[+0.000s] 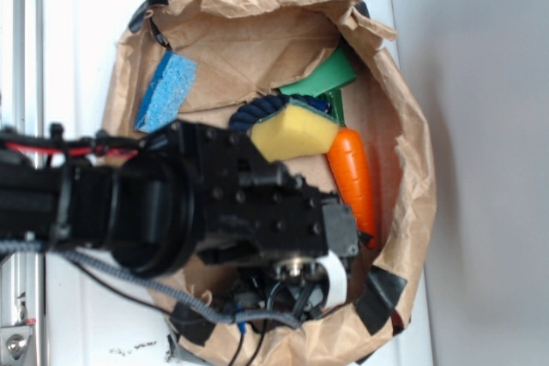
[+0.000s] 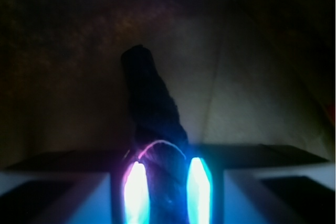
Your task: Grab the blue rope.
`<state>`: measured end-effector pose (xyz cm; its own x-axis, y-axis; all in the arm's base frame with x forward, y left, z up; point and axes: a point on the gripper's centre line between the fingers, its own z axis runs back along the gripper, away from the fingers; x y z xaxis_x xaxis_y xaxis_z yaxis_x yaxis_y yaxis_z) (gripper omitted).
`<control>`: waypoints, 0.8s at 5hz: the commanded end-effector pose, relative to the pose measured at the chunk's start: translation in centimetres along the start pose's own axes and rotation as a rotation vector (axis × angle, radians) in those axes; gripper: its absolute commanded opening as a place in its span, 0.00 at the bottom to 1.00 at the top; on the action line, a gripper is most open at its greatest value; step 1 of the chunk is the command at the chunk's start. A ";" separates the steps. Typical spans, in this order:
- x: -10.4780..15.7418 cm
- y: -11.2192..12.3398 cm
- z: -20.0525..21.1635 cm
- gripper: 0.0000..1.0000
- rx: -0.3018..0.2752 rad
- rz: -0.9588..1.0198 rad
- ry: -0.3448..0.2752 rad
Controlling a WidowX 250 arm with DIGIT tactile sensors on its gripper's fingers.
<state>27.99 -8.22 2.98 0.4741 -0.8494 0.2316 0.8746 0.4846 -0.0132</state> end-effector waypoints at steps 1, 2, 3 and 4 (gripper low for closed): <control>-0.5 3.9 7.3 0.00 0.032 0.164 -0.111; -1.1 4.7 11.5 0.00 0.014 0.256 -0.100; -1.3 4.4 14.6 0.00 0.006 0.291 -0.085; -1.6 4.3 15.8 0.00 0.066 0.409 0.048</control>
<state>29.13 -0.57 15.16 0.8107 -0.5764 0.1027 0.5848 0.8054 -0.0968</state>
